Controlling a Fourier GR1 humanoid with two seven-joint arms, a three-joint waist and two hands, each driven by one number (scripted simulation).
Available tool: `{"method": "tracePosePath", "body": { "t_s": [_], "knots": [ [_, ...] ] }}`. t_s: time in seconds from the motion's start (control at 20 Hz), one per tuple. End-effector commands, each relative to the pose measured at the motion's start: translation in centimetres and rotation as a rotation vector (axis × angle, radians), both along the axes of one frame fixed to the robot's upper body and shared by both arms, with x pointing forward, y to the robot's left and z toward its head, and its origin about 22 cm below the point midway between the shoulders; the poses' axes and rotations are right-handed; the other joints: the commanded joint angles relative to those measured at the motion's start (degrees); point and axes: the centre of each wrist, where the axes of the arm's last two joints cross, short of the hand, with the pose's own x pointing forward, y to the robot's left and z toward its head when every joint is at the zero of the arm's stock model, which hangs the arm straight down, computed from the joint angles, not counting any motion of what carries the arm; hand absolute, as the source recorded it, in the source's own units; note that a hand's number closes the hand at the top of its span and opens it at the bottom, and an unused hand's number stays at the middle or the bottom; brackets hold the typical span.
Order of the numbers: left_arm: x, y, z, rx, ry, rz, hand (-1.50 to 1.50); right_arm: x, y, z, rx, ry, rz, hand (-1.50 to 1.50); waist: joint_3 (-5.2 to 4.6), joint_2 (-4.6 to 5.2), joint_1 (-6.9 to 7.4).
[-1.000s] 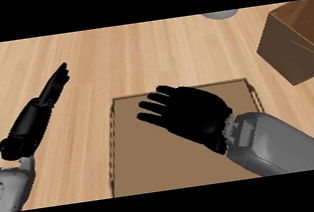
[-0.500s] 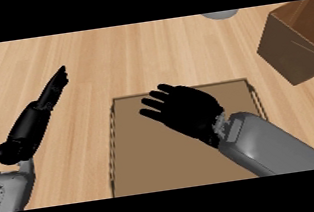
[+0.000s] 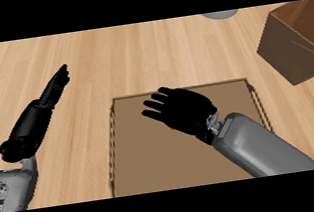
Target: Pick the tomato from the tray and place it in the cardboard box
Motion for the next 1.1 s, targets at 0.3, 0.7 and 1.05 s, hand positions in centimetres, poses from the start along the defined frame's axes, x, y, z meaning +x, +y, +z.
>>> {"method": "tracePosePath", "body": {
  "t_s": [0.3, 0.7, 1.05],
  "knots": [
    [-0.6, -0.3, 0.2, 0.020, -0.007, 0.002, 0.00, 1.7, 0.5, -1.9, -0.041, -0.017, -0.046, -1.50, 0.00, -0.02, 0.07],
    [0.9, -0.9, 1.2, -0.003, 0.006, -0.015, 0.00, 3.3, 0.1, -2.2, -0.018, 0.000, 0.103, 1.50, 0.00, 0.04, 0.06],
    [0.1, 0.2, 0.1, 0.007, 0.009, -0.005, 0.00, 2.7, -0.2, -5.2, 0.114, -0.112, 0.177, 1.50, 0.01, 0.06, 0.19]
  ]
}}
